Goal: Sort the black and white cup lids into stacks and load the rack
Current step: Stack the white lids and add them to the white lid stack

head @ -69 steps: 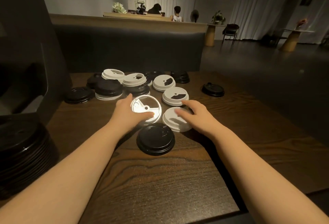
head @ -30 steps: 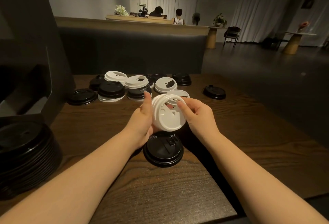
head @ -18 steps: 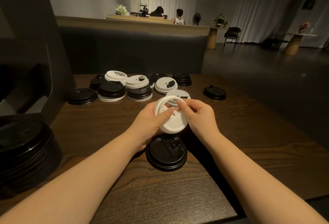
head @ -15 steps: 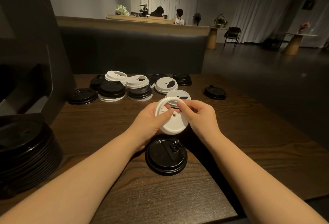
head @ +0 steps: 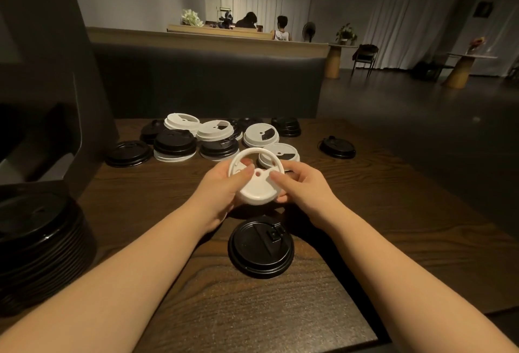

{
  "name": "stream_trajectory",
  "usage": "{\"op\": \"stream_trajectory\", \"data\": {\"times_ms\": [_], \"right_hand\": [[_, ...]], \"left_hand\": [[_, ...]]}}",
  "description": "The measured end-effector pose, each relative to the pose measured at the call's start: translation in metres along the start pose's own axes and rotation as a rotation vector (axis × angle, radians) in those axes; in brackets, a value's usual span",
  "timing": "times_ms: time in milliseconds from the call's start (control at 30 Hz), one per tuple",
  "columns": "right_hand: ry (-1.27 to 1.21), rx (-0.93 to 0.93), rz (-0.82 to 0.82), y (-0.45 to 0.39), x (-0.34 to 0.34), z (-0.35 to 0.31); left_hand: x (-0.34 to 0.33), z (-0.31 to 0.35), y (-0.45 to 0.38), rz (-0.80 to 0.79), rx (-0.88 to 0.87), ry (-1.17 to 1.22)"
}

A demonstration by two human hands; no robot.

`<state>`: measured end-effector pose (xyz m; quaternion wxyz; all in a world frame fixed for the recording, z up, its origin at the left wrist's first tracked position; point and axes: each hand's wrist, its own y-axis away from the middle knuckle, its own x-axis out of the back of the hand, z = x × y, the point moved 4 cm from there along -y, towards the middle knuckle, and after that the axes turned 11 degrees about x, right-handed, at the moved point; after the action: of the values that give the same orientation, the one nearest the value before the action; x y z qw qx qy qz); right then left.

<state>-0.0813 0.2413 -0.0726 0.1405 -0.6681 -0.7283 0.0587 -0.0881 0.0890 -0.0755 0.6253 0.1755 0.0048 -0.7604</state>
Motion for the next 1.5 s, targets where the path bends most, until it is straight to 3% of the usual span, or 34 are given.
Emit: {"op": "stream_trajectory", "data": {"times_ms": [133, 267, 367, 467, 533, 633, 733, 1167, 1300, 1400, 1500], "right_hand": [[0.018, 0.050, 0.096, -0.002, 0.003, 0.003], [0.179, 0.077, 0.154, -0.004, 0.013, 0.001], [0.446, 0.192, 0.072, -0.011, 0.016, 0.000], [0.745, 0.027, -0.064, -0.021, 0.017, 0.020], [0.866, 0.020, -0.129, -0.025, 0.014, 0.025], [0.949, 0.118, -0.074, -0.025, 0.016, 0.020], [0.942, 0.112, 0.030, -0.021, 0.027, 0.017], [0.913, 0.138, -0.118, -0.015, 0.020, 0.007], [0.680, 0.207, 0.088, -0.016, 0.028, 0.008], [0.498, 0.200, 0.232, -0.013, 0.031, 0.006], [0.338, 0.284, 0.141, -0.009, 0.023, -0.001]], "left_hand": [[0.003, -0.004, -0.003, 0.020, 0.000, -0.154], [0.015, -0.001, -0.008, 0.160, 0.014, -0.216], [0.024, 0.004, -0.011, 0.188, 0.018, -0.184], [0.025, 0.004, -0.012, 0.175, 0.013, -0.175], [0.028, 0.003, -0.015, 0.184, 0.013, -0.172], [0.034, 0.001, -0.019, 0.184, 0.062, -0.040], [0.036, 0.000, -0.021, 0.188, 0.079, 0.000], [0.039, -0.002, -0.025, 0.194, 0.084, -0.095], [0.037, 0.001, -0.023, 0.201, 0.078, -0.023], [0.036, 0.002, -0.020, 0.281, 0.085, -0.152], [0.032, 0.004, -0.017, 0.310, 0.070, -0.312]]}}
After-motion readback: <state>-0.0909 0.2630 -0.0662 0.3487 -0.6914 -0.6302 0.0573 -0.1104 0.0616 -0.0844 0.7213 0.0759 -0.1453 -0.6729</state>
